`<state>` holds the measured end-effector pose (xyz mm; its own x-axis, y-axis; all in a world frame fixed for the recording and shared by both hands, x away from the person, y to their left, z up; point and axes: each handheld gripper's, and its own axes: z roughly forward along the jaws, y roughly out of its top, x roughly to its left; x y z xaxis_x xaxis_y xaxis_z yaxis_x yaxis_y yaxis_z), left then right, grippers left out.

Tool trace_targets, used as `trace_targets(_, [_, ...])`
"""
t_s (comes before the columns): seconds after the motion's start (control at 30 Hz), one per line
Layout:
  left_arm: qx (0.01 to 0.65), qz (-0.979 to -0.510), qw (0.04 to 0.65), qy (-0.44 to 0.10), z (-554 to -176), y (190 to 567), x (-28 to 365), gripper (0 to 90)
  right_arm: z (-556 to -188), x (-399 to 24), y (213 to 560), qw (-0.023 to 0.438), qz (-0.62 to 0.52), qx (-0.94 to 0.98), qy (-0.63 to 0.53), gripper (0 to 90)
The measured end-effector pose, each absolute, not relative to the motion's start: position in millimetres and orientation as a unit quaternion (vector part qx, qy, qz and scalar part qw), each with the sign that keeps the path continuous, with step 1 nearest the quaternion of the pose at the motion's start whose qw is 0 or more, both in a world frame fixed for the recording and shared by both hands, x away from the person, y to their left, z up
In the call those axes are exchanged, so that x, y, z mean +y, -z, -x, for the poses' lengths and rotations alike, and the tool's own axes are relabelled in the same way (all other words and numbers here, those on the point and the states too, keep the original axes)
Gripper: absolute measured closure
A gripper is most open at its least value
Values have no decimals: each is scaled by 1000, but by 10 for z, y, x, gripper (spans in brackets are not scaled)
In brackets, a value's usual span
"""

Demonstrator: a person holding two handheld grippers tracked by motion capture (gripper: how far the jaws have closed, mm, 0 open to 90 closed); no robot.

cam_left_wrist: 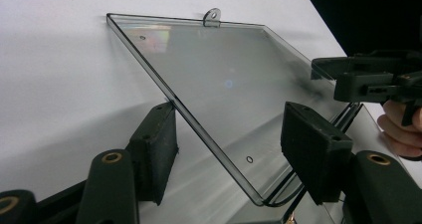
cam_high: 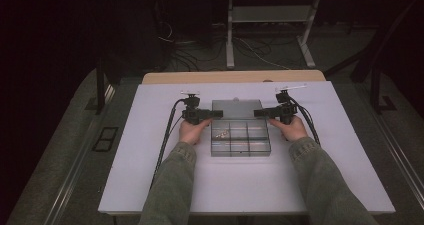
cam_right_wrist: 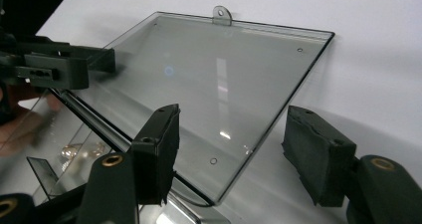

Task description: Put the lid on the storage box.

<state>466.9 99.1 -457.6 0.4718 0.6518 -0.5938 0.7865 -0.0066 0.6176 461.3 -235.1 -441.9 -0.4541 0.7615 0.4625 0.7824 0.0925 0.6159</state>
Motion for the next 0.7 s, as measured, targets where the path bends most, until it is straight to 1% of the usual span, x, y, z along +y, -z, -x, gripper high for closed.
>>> trace_targets(0.1, [518,-698,489,71,-4670,4568,1002,429,-4607,-2326,4418,7,528,-736,423,382])
trace_targets(0.2, [517,-696,494,59,-4662,4544,1009,476,-4606,-2329,4416,10,533,-732,425,389])
trace_targets(0.3, [515,-694,501,49,-4651,4518,1018,527,-4612,-2343,4418,22,534,-725,435,424])
trace_targets(0.43, [511,-689,511,43,-4634,4498,1040,579,-4599,-2325,4394,15,528,-728,437,442])
trace_targets(0.7, [502,-695,513,26,-4611,4443,1038,625,-4576,-2280,4361,9,521,-732,439,453])
